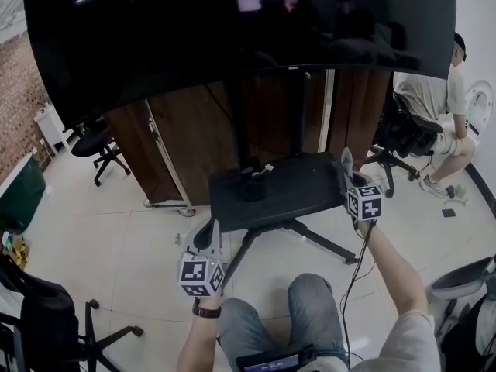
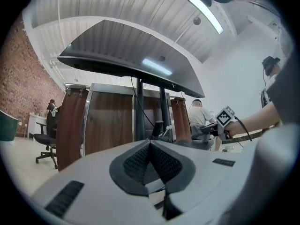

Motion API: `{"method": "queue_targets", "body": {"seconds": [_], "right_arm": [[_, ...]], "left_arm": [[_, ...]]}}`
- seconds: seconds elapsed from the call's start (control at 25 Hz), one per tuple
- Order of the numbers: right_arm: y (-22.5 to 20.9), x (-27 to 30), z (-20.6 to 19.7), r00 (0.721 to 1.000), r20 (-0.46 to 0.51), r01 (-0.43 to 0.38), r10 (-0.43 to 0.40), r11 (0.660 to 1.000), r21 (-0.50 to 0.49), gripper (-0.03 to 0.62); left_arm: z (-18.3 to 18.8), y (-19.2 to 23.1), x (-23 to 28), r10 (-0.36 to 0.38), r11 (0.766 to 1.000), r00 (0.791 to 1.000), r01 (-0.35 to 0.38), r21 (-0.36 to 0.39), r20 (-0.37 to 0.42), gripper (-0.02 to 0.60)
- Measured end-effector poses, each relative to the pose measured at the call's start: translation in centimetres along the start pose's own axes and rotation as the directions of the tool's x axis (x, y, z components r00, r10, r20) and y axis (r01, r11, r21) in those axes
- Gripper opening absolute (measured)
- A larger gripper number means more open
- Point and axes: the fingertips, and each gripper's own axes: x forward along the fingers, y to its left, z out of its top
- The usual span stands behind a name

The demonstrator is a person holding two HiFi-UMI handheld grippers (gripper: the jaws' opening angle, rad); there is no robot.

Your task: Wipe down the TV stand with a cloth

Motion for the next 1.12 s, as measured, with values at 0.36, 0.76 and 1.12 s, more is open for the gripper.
{"method": "queue_targets", "body": {"seconds": [0.36, 0.76, 1.12], "right_arm": [[21.4, 1.4, 9.0, 0.894, 0.184, -0.42, 0.408, 0.907, 0.025, 0.025], [0.0, 0.6, 1.3, 0.999, 0.03, -0.02, 0.019, 0.998, 0.064, 0.025], [17.9, -7.1, -11.4, 0.967, 0.173, -0.177, 0.187, 0.982, -0.072, 0.023]], "left_arm": [[0.1, -3.1, 1.3, -0.052, 0.999, 0.999, 0.053, -0.013, 0.011, 0.021], [-1.6, -1.7, -0.2, -0.027, 0.999, 1.0, 0.027, -0.041, 0.004, 0.021], [-9.0, -1.5, 0.5, 0.025, 0.998, 1.0, -0.025, -0.049, -0.017, 0.021]]}}
